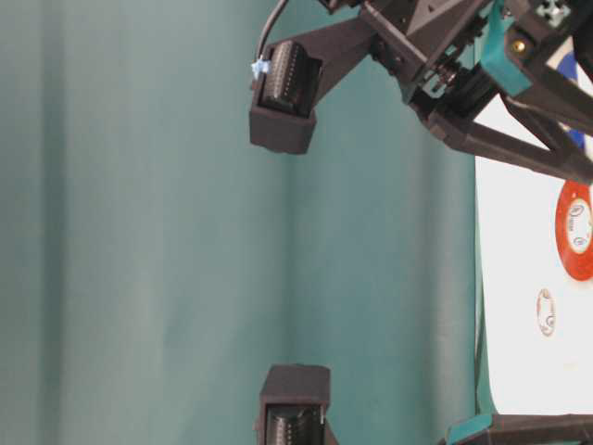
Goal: Put the tape alternately from left to right into the white case.
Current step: 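Lower the left gripper onto the black tape roll and grasp it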
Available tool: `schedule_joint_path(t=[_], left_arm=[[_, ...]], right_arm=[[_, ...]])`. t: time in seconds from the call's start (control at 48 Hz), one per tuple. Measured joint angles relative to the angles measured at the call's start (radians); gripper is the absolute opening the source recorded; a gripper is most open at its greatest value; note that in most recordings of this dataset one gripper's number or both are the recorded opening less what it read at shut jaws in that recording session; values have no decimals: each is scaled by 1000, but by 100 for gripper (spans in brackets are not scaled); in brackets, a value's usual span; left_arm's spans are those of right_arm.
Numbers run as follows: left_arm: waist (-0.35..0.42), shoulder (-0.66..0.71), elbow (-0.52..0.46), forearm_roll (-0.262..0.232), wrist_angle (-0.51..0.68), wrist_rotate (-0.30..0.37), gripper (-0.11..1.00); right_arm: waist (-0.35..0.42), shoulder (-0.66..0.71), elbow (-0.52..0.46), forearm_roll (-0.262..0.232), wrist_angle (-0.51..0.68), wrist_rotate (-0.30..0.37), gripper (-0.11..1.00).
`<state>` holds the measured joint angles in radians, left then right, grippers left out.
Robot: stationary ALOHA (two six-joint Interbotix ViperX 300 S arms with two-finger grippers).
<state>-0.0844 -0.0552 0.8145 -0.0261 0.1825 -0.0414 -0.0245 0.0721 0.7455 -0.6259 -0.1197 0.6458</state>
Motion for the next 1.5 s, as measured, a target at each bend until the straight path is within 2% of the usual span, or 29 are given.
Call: schedule_joint_path(t=[0.208,0.687,0.875,1.5], left_arm=[[-14,-2,0,0,5,-35,66],[-163,-64,3,0,94,-324,66],[-199,-44,11,0,98,-399,66],[-206,28,14,0,86,-403,66]], right_arm=[[0,0,0,0,-2,0,81],[0,0,2,0,-2,0,81],[0,0,2,0,-2,-2,81],[0,0,0,0,-2,-2,81]])
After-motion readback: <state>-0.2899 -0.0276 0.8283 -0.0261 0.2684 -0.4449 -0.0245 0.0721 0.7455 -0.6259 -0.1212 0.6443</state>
